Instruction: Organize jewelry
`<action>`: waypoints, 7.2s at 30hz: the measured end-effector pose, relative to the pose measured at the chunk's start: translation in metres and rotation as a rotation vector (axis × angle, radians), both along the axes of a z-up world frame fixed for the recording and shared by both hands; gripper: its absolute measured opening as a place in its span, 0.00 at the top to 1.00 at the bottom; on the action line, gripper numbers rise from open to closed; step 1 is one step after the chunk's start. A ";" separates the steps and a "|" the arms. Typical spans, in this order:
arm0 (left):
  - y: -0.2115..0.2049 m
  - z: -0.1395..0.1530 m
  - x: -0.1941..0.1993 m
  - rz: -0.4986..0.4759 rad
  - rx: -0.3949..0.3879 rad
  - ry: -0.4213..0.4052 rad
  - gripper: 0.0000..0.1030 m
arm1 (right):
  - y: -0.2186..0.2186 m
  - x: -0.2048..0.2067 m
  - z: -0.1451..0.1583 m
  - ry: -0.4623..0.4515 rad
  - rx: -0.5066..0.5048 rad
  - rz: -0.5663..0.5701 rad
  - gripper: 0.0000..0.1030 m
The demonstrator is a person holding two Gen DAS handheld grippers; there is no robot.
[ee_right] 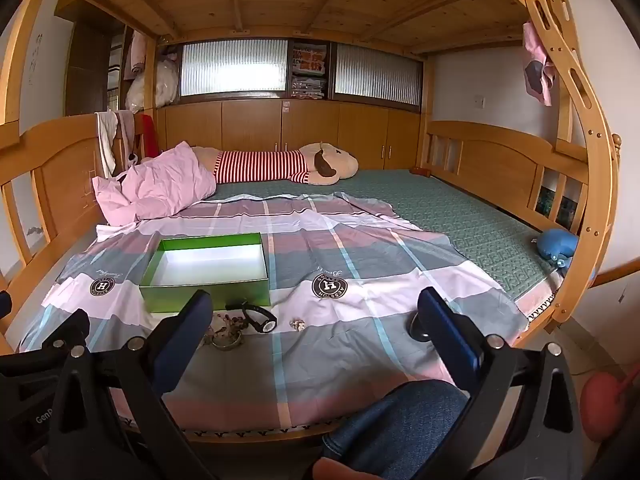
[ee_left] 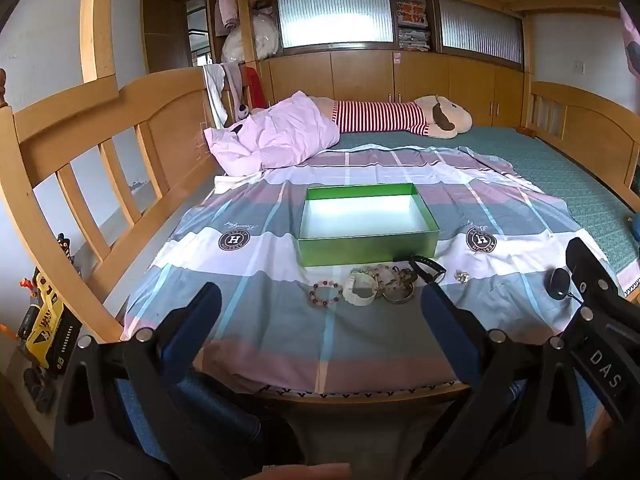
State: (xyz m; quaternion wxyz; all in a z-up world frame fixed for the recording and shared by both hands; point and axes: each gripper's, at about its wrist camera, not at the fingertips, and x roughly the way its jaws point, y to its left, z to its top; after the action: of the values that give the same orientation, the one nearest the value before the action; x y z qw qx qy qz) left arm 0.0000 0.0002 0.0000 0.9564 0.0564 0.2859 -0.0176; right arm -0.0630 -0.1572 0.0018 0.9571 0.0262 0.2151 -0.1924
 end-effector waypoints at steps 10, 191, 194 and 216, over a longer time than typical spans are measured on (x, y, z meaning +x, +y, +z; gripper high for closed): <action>0.000 0.000 0.000 0.001 0.001 0.002 0.04 | 0.001 0.001 0.000 0.002 -0.001 0.000 0.03; 0.000 -0.112 0.313 -0.177 -0.168 0.485 0.83 | -0.072 0.344 -0.111 0.453 0.318 0.327 0.90; -0.003 -0.109 0.336 -0.154 -0.149 0.450 0.83 | -0.061 0.364 -0.109 0.428 0.321 0.320 0.90; 0.011 -0.128 0.333 -0.029 -0.135 0.408 0.38 | -0.051 0.350 -0.132 0.519 0.381 0.338 0.44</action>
State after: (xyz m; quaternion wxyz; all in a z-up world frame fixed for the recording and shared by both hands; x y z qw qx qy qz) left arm 0.3331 0.0113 -0.1280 0.8799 -0.0083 0.4711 -0.0617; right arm 0.2873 -0.2087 -0.1306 0.8668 0.1184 0.4842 0.0116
